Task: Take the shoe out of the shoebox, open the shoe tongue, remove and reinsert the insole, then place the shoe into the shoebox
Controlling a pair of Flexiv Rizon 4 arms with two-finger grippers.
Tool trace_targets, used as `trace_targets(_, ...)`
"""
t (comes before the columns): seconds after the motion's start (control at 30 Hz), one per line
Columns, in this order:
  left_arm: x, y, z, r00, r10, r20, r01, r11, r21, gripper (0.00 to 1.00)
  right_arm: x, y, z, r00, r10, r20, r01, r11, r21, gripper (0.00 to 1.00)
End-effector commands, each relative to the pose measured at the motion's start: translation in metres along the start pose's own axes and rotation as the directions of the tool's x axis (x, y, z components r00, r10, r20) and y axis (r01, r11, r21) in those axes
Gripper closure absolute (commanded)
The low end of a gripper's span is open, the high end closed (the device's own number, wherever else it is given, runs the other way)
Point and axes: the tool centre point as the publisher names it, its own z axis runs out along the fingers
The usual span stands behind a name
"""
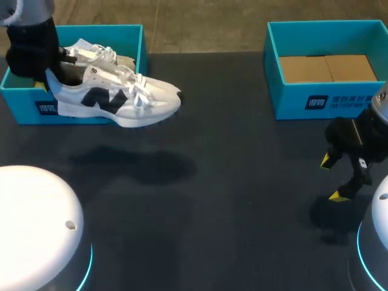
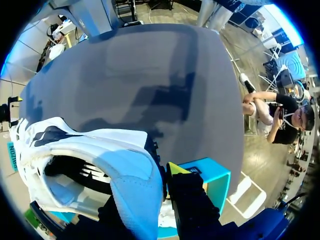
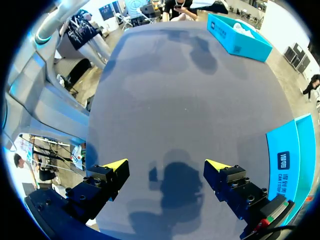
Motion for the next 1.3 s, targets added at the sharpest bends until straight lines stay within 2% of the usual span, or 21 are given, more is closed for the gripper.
trace_targets(0.03, -0.008, -0.015, 0.005, 1.000, -0.007, -0.009, 0.007, 1.000, -0.018, 1.00, 0.001, 0.000, 0.001, 1.000, 0.000, 0.002, 0.000, 1.000, 0.001, 0.00)
trace_targets(0.2, -0.021, -0.043, 0.013, 1.000, 0.000, -0.017, 0.000, 1.000, 0.026, 1.00, 0.001, 0.000, 0.001, 1.000, 0.000, 0.002, 0.000, 1.000, 0.001, 0.00)
trace_targets(0.7, -0.021, -0.043, 0.013, 1.000, 0.000, -0.017, 0.000, 1.000, 0.026, 1.00, 0.001, 0.000, 0.001, 1.000, 0.000, 0.002, 0.000, 1.000, 0.001, 0.00)
trace_targets(0.93, -0.059, -0.084, 0.027, 0.997, -0.023, -0.073, 0.027, 0.999, 0.047, 1.00, 0.001, 0.000, 0.001, 1.000, 0.000, 0.002, 0.000, 1.000, 0.001, 0.00)
trace_targets(1.1, -0.077, -0.105, 0.033, 0.993, -0.052, -0.106, 0.055, 0.998, 0.022, 1.00, 0.001, 0.000, 0.001, 1.000, 0.000, 0.002, 0.000, 1.000, 0.001, 0.00)
trace_targets(1.3, -0.100, -0.124, 0.052, 0.996, -0.026, -0.084, 0.031, 0.998, 0.056, 1.00, 0.001, 0.000, 0.001, 1.000, 0.000, 0.002, 0.000, 1.000, 0.001, 0.00)
